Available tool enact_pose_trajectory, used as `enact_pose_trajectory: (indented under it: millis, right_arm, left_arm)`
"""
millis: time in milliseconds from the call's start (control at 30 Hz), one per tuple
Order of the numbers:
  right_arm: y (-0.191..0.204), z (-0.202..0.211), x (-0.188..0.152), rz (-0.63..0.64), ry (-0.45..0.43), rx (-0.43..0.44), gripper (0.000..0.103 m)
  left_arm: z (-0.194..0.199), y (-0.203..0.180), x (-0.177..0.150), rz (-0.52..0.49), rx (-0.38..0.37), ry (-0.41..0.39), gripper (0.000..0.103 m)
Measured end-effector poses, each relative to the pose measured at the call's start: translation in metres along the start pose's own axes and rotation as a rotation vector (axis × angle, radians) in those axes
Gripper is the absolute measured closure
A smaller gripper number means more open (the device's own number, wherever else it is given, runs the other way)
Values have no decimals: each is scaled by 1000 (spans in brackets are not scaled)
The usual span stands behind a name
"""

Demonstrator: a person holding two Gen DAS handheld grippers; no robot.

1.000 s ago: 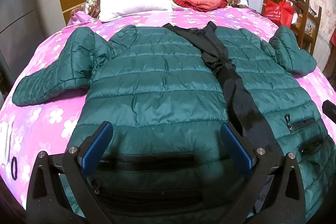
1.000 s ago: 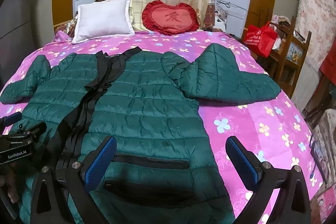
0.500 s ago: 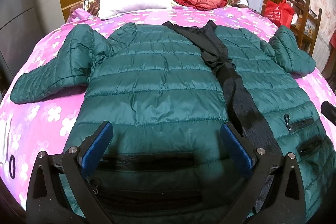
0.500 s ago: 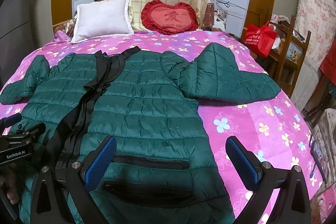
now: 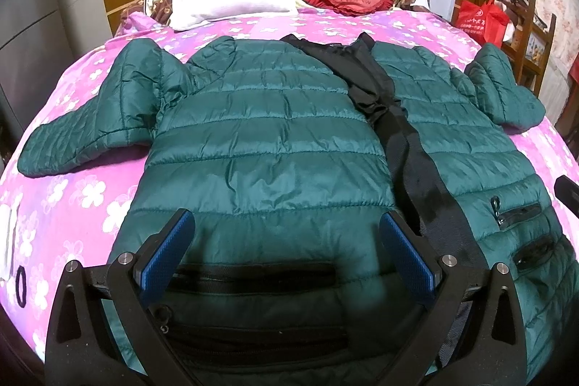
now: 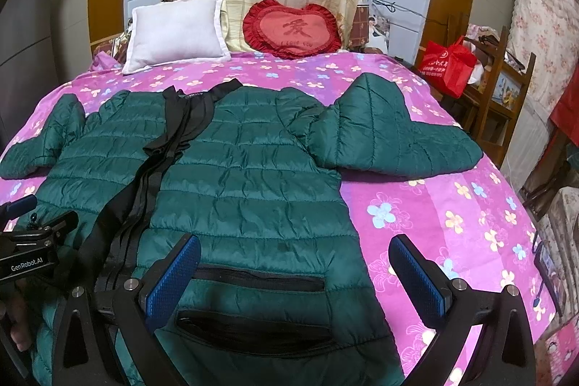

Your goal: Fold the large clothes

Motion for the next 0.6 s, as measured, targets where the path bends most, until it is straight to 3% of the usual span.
enact_pose_trajectory:
  millis: [600]
  right_arm:
    - [2, -2, -2, 1, 13, -10, 0]
  left_arm:
    - [3, -1, 3, -4, -1, -9, 0]
Point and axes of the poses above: each gripper's, at about its wrist camera, not at the fingertips, and z roughly against the way its jaws point, y to its left, x to its top, the point moved 2 cm from there along -z, roughly the way its jaws point, and after that the axes turned 10 degrees about -z, right-handed, at the moved point
